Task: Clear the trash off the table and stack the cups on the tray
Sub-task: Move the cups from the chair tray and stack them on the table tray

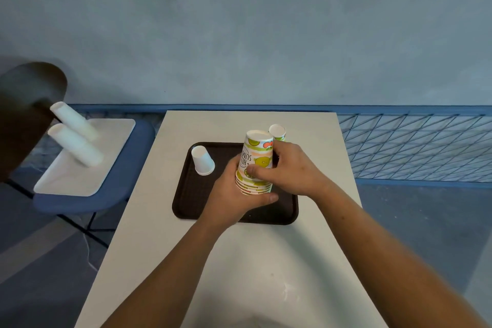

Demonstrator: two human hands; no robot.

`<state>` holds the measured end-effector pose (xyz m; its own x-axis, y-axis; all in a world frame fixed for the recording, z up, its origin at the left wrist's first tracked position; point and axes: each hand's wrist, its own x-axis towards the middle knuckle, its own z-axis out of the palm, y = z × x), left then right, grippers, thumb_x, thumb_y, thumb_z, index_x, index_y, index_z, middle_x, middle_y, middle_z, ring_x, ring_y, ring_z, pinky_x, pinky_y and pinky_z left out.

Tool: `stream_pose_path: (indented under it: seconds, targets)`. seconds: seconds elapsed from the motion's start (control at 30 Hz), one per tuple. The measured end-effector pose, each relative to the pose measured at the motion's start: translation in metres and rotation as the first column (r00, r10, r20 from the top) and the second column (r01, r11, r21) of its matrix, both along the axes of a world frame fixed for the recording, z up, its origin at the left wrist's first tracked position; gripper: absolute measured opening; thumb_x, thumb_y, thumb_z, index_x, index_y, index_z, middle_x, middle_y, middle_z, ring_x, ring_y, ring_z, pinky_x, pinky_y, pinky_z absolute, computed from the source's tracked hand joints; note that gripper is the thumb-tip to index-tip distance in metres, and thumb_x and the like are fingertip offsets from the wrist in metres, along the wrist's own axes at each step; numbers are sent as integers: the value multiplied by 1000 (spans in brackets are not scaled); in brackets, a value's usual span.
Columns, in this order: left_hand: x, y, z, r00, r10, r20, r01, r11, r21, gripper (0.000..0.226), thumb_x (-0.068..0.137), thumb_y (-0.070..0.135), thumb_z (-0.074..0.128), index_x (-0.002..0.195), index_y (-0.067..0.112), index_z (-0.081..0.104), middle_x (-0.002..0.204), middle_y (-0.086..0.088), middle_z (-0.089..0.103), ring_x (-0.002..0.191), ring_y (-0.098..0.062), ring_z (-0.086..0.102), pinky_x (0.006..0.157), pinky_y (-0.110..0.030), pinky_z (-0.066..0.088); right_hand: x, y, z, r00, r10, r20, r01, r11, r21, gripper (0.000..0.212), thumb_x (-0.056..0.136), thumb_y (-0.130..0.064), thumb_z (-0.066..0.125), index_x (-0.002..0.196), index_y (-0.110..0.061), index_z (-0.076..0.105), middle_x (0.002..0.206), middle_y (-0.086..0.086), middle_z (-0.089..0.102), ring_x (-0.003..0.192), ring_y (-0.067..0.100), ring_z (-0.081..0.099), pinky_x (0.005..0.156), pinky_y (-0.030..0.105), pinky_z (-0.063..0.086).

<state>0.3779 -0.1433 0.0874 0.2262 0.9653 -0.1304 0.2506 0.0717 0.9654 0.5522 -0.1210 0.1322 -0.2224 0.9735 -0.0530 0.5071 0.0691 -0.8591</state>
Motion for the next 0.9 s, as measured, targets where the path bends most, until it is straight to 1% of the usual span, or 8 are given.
stream_pose_path:
  seconds: [0.13, 0.27, 0.4, 0.47, 0.53, 0.67, 0.77, 0.9]
  targets:
    - [1, -7, 7, 999, 7, 33, -7, 1000, 15, 97, 62, 34, 100, 144, 38, 47, 126, 17, 69, 115, -7, 69, 95, -33, 59, 3, -5, 3, 999, -35, -17, 35, 999, 24, 50, 81, -46, 80, 125, -28, 63, 112, -15, 68, 97, 1, 68, 82, 19, 56]
    - [1, -10, 8, 999, 36, -25, -34, 998, 54, 97, 61, 45, 98, 144, 41, 47, 125, 19, 68, 114, -3, 68, 94, -30, 58, 1, -9, 5, 991, -119, -60, 122, 992, 39, 49, 80, -46, 80, 122, -28, 61, 109, -18, 67, 94, 0, 68, 78, 16, 56]
    - [5, -14, 8, 996, 40, -84, -37, 998, 44, 80, 71, 41, 94, 138, 41, 51, 114, 25, 69, 107, 5, 67, 81, -15, 56, 6, -8, 9, 964, -219, -153, 226, 974, 31, 41, 83, -42, 79, 117, -25, 64, 106, -18, 69, 89, -2, 69, 72, 13, 56]
    - [6, -14, 5, 991, 39, -125, -34, 998, 45, 62, 76, 41, 89, 128, 40, 55, 106, 24, 70, 101, 6, 68, 76, -12, 54, 12, -4, 10, 922, -297, -248, 306, 952, -1, 38, 84, -40, 79, 115, -20, 69, 106, -12, 74, 92, 3, 72, 80, 25, 61]
    - [6, -11, 0, 990, 42, -137, -38, 999, 37, 45, 81, 39, 86, 117, 37, 61, 100, 20, 71, 97, 1, 70, 76, -16, 56, 19, 1, 10, 853, -374, -364, 377, 924, -64, 32, 84, -38, 79, 109, -18, 72, 103, -7, 77, 93, 8, 74, 86, 39, 62]
    - [7, 0, -5, 992, 116, -39, -118, 993, -30, 27, 90, 27, 79, 113, 32, 65, 99, 15, 75, 95, -1, 71, 74, -13, 53, 40, 14, 7, 663, -515, -542, 498, 845, -194, 14, 88, -28, 77, 98, -17, 75, 98, -2, 79, 93, 16, 76, 92, 46, 60]
    - [15, 17, -4, 983, 181, 34, -179, 982, -52, 20, 97, 19, 68, 110, 33, 65, 96, 17, 75, 93, 3, 71, 72, -11, 52, 63, 20, -5, 578, -597, -556, 560, 786, -262, 23, 90, -28, 76, 103, -9, 74, 100, 3, 79, 95, 20, 76, 93, 48, 59]
    - [33, 57, -1, 982, 190, -2, -190, 981, -31, 16, 98, 24, 64, 109, 36, 61, 101, 16, 72, 92, 4, 68, 71, -11, 46, 87, 17, -28, 552, -660, -509, 608, 737, -297, 28, 88, -34, 76, 103, -11, 73, 101, 3, 79, 96, 21, 76, 94, 52, 58]
